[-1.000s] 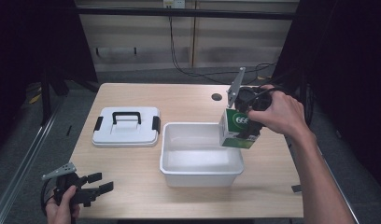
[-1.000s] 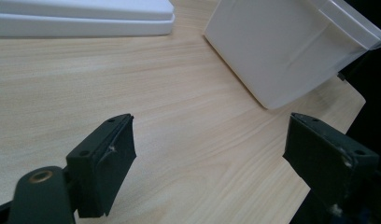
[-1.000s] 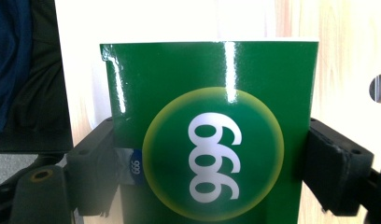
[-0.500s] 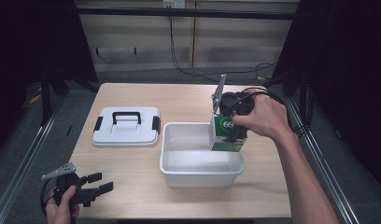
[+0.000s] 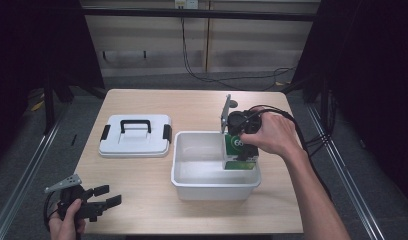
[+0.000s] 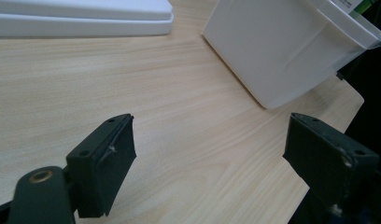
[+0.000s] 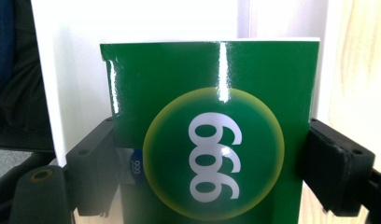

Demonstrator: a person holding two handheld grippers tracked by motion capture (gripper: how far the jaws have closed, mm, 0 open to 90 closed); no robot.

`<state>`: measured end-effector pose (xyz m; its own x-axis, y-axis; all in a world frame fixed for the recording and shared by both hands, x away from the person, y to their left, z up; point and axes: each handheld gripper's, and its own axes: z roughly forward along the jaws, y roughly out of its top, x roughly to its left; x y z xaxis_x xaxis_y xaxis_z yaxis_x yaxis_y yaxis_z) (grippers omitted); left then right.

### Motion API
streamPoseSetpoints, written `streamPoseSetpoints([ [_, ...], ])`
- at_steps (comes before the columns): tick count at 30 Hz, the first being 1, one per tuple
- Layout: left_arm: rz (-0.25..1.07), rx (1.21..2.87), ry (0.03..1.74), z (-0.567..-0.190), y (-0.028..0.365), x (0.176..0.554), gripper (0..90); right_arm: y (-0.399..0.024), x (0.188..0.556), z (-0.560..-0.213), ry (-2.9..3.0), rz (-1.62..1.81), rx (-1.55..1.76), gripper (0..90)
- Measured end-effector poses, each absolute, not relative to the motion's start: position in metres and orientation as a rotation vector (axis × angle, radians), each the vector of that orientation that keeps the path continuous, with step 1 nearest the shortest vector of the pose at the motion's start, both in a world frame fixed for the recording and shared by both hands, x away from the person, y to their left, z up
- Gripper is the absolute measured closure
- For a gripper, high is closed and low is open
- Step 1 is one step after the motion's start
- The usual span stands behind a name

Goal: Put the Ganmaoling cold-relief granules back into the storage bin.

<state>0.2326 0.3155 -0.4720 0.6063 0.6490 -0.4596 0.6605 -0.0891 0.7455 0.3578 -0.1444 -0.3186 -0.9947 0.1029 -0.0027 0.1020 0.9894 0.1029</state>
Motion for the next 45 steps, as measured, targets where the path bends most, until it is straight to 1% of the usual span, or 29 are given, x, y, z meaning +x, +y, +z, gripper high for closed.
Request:
streamPoseSetpoints([
  [17,-0.016,1.776,1.069,-0.472,0.316,0.233,16.2,-0.142,0.361,-0.356,3.146,0.113,0.185,15.6],
  [45,-0.017,1.775,1.067,-0.472,0.316,0.233,16.2,-0.135,0.363,-0.396,3.171,0.021,0.2,15.4],
])
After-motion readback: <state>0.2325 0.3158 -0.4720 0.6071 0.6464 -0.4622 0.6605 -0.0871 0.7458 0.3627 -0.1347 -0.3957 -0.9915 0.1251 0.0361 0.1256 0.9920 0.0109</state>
